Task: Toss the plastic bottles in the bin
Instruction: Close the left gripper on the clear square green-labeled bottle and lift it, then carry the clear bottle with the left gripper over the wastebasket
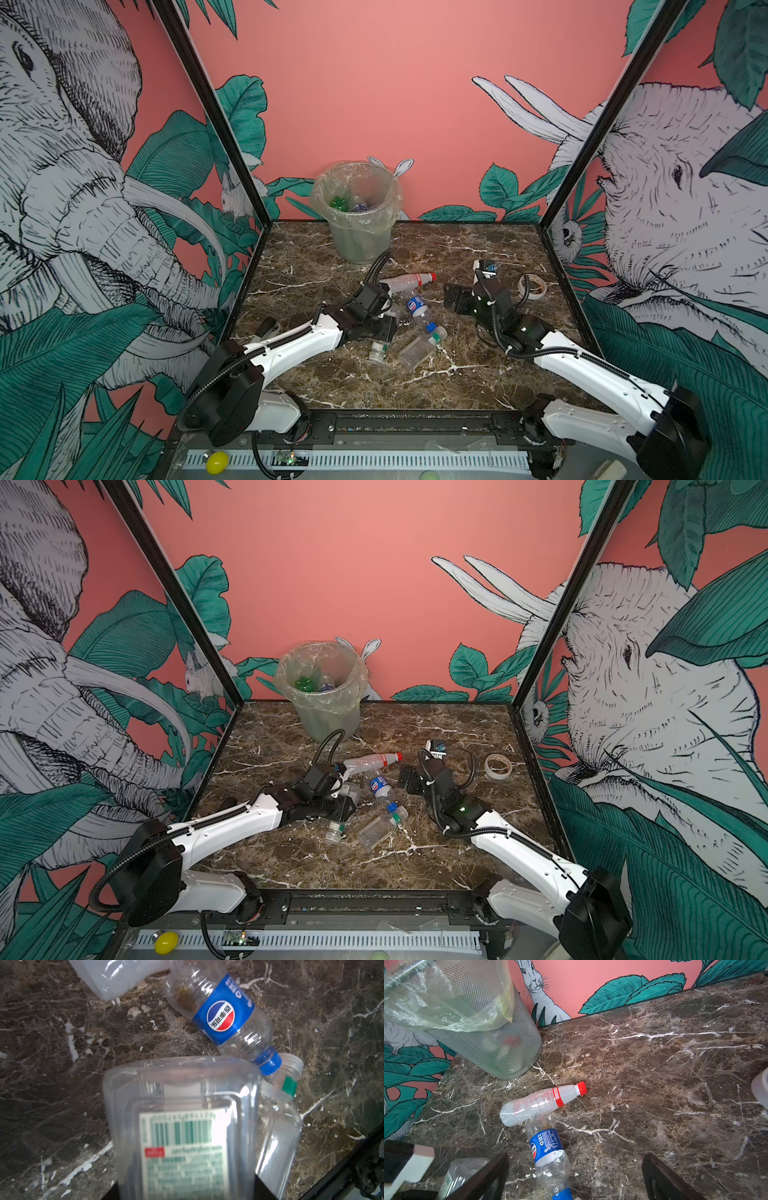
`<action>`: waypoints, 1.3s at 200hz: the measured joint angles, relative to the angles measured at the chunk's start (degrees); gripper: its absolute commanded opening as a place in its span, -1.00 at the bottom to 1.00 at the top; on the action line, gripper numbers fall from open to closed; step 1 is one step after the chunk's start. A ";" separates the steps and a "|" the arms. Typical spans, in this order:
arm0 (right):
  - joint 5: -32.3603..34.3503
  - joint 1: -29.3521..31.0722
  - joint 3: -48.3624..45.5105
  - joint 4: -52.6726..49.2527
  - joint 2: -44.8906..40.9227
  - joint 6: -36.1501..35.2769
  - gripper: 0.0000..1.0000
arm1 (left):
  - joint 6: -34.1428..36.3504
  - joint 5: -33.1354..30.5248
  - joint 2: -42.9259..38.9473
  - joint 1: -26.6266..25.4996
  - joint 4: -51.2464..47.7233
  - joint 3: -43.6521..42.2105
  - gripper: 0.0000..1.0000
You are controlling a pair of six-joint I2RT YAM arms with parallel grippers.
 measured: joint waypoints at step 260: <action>-0.92 0.00 -0.76 0.37 -0.31 2.16 0.98 | -1.95 1.44 -10.29 13.77 -3.26 8.37 0.09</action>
